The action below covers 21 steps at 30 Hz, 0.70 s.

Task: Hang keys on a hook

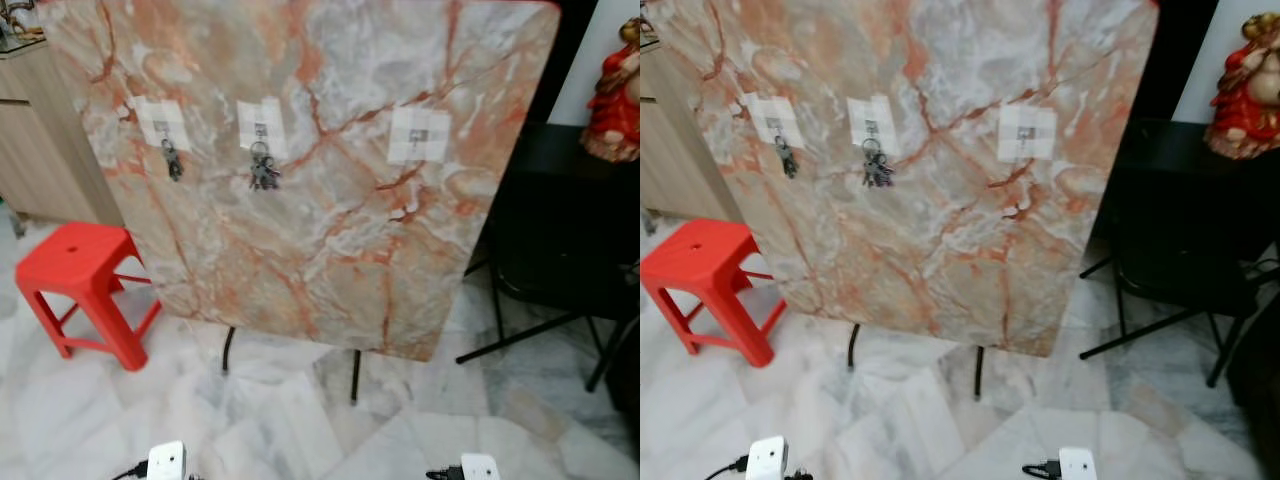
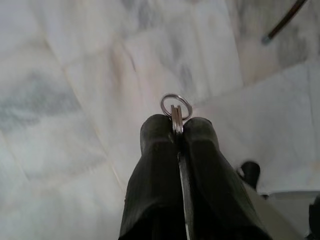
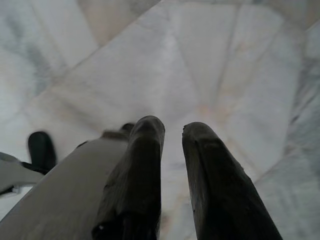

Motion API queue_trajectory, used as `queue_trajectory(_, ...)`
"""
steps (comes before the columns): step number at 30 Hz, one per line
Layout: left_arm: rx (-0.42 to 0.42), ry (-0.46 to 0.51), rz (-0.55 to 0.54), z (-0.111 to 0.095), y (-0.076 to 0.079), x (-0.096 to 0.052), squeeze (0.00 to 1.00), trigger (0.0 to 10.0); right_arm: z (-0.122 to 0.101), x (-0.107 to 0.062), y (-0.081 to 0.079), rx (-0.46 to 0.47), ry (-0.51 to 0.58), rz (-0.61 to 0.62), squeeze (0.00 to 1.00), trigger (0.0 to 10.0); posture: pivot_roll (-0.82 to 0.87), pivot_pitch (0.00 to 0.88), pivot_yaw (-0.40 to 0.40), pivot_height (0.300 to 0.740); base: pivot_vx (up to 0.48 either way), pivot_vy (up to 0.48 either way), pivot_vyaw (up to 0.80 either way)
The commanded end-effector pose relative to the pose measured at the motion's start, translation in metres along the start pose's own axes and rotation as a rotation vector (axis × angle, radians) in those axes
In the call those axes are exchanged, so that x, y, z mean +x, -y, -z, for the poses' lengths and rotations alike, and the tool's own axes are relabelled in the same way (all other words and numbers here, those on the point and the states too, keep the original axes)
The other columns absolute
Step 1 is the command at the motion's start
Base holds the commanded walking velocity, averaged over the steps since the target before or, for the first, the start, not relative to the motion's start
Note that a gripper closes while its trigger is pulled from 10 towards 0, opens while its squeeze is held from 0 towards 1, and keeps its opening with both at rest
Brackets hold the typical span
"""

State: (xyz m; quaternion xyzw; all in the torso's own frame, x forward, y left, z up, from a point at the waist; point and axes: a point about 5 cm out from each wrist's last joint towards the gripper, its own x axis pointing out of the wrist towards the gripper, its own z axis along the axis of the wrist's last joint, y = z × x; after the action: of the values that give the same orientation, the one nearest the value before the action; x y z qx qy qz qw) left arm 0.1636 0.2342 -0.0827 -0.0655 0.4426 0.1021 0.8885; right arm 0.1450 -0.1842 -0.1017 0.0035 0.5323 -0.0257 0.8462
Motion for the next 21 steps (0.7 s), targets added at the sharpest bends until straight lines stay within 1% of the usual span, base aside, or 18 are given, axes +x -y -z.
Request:
queue_trajectory(1,0.005,-0.01,-0.004,0.0022,-0.0009,-0.0004,0.0,10.0,-0.0018,0.0004,-0.0031,0.0,0.005,-0.009,0.0,10.0,-0.03,0.0,-0.002,0.736,0.0,-0.368,0.0)
queue_trajectory(15,0.023,0.0,0.012,-0.0007,0.0039,0.0007,0.0,10.0,-0.0027,0.0004,-0.0029,0.01,0.011,-0.009,0.0,10.0,-0.03,0.0,0.0,0.736,0.0,-0.366,0.0)
queue_trajectory(21,0.029,0.001,0.013,-0.0023,0.0024,0.0009,0.0,10.0,-0.0032,0.0004,-0.0031,0.031,0.016,-0.007,0.0,10.0,-0.04,0.0,0.004,0.736,0.0,-0.367,0.0)
